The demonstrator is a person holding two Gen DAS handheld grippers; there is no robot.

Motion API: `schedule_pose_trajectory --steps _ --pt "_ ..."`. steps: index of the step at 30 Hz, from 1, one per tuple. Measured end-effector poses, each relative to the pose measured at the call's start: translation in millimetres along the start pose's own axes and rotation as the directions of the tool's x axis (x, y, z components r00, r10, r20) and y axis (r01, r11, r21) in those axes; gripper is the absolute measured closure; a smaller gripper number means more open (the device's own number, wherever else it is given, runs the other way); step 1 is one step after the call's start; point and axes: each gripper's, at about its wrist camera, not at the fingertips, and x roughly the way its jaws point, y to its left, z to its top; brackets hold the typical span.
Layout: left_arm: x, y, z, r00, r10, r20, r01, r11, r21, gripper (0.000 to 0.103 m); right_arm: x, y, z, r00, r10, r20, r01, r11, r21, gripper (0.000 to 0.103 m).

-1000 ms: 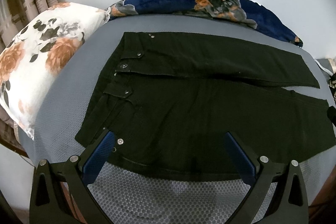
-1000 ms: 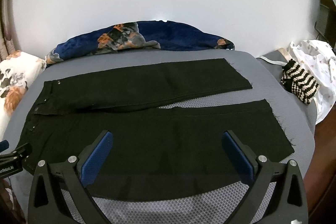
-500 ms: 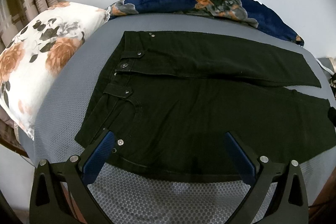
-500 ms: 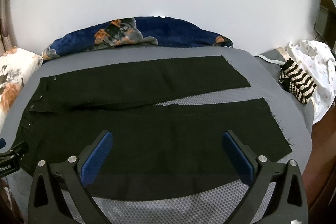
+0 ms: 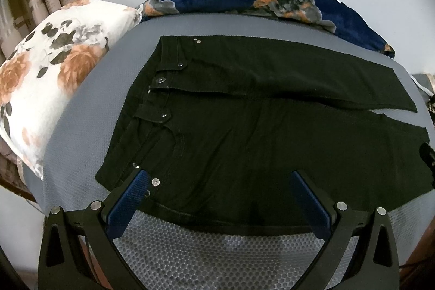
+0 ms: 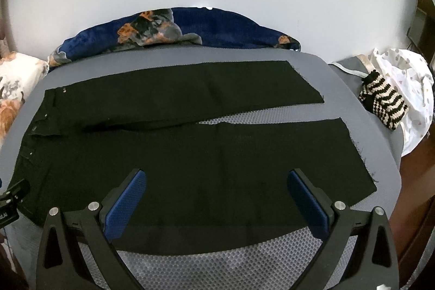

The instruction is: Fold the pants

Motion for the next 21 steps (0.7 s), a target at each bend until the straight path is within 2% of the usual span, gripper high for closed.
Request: schedule_pose_trajectory --steps 21 --pt "6.1 -1.1 -2.8 1.0 0.003 -0.02 -0.003 1.0 0.004 0.0 7.6 5.3 -1.2 0.999 0.005 -0.044 -0.005 1.0 -0.009 0.0"
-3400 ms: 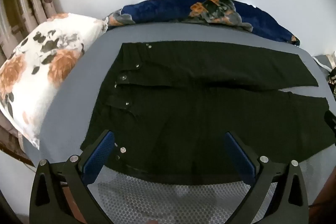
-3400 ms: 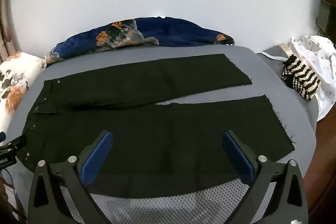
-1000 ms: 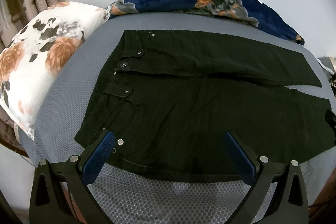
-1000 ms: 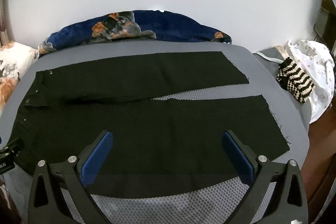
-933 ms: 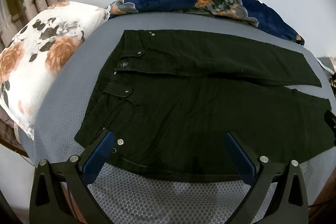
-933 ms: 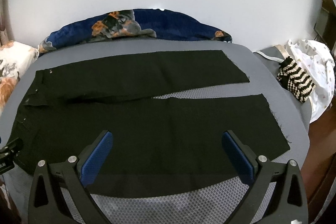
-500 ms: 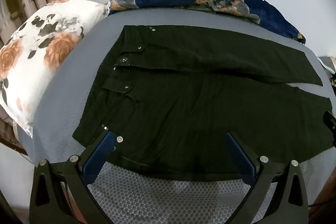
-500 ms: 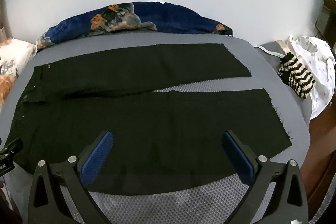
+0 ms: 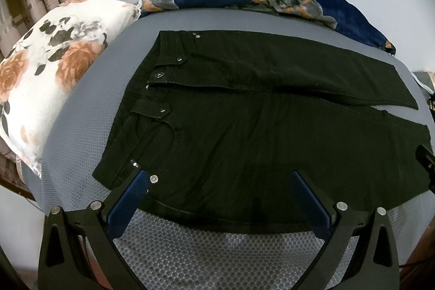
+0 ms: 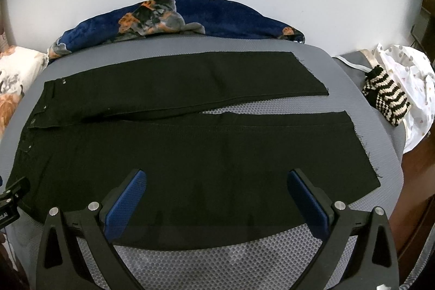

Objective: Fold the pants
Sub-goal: 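Lower the left gripper onto the trouser waistband and close it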

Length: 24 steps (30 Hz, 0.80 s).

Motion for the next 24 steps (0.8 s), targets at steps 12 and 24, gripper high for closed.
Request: schedule_pose_trajectory --steps 12,24 --pt "15 10 6 0.999 0.006 -0.034 -0.007 1.0 -0.02 0.0 7 1 10 0.999 0.049 0.016 -0.049 0.999 0.006 0.0" --pt "46 86 92 1.0 0.018 0.013 -0.016 0.992 -0.126 0.0 22 17 77 0.977 0.177 0.122 -0.174 0.984 -0.038 0.0"
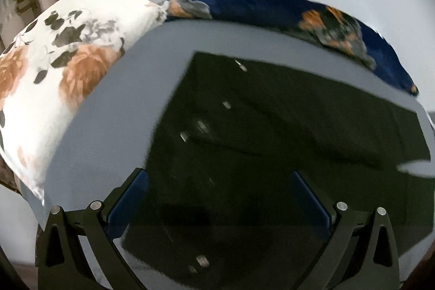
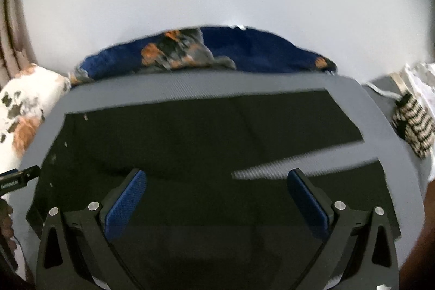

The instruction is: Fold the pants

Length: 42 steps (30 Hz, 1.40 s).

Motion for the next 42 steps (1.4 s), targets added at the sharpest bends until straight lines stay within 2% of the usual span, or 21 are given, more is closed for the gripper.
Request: schedule_pose_trajectory --steps 2,4,6,8,10,12,15,16,17,20,22,24,29,32,36,39,41,42 --pt "7 14 16 1.0 0.001 0.014 -0.001 1.0 -0.019 0.0 9 5 11 0.999 0.023 0.031 -0.022 1.0 -0.02 0.0" --pt "14 24 28 1.0 -0.001 0.018 0.002 1.0 -0.029 0.0 22 13 21 0.999 0.03 0.018 -0.029 0.998 -0.057 0.0" --pt "23 35 41 0.999 -0.035 0.02 0.036 0.999 -0.039 0.001 36 19 32 0.999 0.042 0.0 -0.042 0.996 -0.074 0.0" --pt "34 48 55 0.995 -0.102 0.021 0.103 0.993 -0.056 0.001 49 25 41 0.997 0.073 -0.026 -0.075 0.995 -0.067 0.0" --pt "48 57 68 0.981 -0.193 0.0 0.192 0.978 -0.08 0.003 61 31 48 0.995 0.095 -0.039 -0.097 0.994 -0.049 0.0" --pt "64 69 81 0.955 -0.297 -0.025 0.291 0.947 -0.139 0.005 71 35 51 0.991 0.119 -0.063 -0.121 0.992 -0.034 0.0" --pt "92 85 101 0.901 -0.433 -0.036 0.412 0.877 -0.248 0.009 90 44 53 0.987 0.127 -0.096 -0.129 0.991 -0.02 0.0" --pt "98 87 105 0.886 -0.463 -0.036 0.438 0.859 -0.266 0.014 96 46 53 0.987 0.124 -0.104 -0.127 0.992 -0.023 0.0" --pt "108 89 112 0.862 -0.506 -0.037 0.474 0.83 -0.294 0.017 103 50 52 0.986 0.119 -0.118 -0.124 0.992 -0.03 0.0" --pt "135 96 128 0.817 -0.574 -0.062 0.519 0.777 -0.357 0.028 118 60 50 0.983 0.109 -0.148 -0.117 0.992 -0.048 0.0" --pt "149 99 135 0.796 -0.6 -0.072 0.536 0.756 -0.375 0.033 126 65 51 0.982 0.1 -0.161 -0.111 0.992 -0.061 0.0" --pt "165 102 141 0.778 -0.622 -0.084 0.545 0.736 -0.401 0.035 135 69 52 0.98 0.094 -0.174 -0.107 0.992 -0.068 0.0" --pt "200 107 146 0.721 -0.683 -0.116 0.566 0.677 -0.471 0.044 155 78 59 0.977 0.086 -0.197 -0.102 0.992 -0.07 0.0" --pt "211 105 149 0.704 -0.702 -0.112 0.581 0.659 -0.477 0.048 164 85 62 0.975 0.089 -0.205 -0.106 0.992 -0.073 0.0" --pt "216 106 153 0.661 -0.743 -0.108 0.618 0.62 -0.483 0.055 175 94 65 0.973 0.091 -0.211 -0.111 0.99 -0.087 0.0" --pt "219 100 156 0.647 -0.752 -0.123 0.626 0.616 -0.478 0.055 183 99 67 0.972 0.095 -0.215 -0.117 0.989 -0.095 0.0" --pt "219 93 157 0.622 -0.773 -0.121 0.645 0.594 -0.48 0.055 188 101 68 0.971 0.102 -0.216 -0.125 0.988 -0.095 0.0" --pt "220 90 158 0.62 -0.774 -0.125 0.645 0.595 -0.479 0.055 190 101 68 0.97 0.107 -0.217 -0.13 0.987 -0.094 0.0"
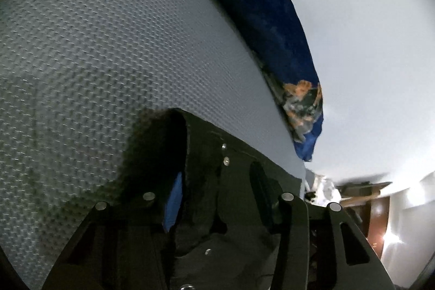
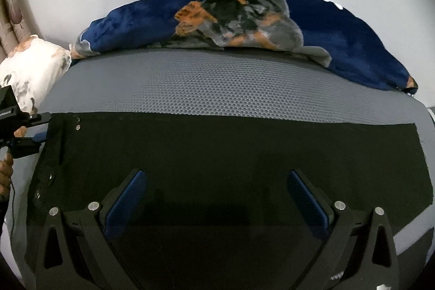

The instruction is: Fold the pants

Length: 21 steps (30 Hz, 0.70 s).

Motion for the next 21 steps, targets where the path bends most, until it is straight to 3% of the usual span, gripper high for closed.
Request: schedule_pose_trajectory --steps 11,15,19,21 --pt "50 -17 18 0.999 0.014 -0.038 -0.013 1.0 0.014 0.055 33 -11 20 0.999 0.027 -0.019 -0.028 0.999 -0.023 0.0" --pt "52 -20 16 1.0 0.004 0.0 -0.004 1.0 0.025 0.056 42 -20 31 0.995 0.093 -0.032 -0.095 0.992 -0.081 0.0" --pt "43 -26 8 0.999 -0.013 0.03 0.011 0.999 0.049 0.079 55 -32 50 0.954 0.276 -0.114 -0.293 0.941 -0.17 0.0" --pt "30 -33 1 0.998 -0.04 0.053 0.036 0.997 0.073 0.084 62 -37 60 0.942 0.297 -0.154 -0.326 0.918 -0.227 0.0"
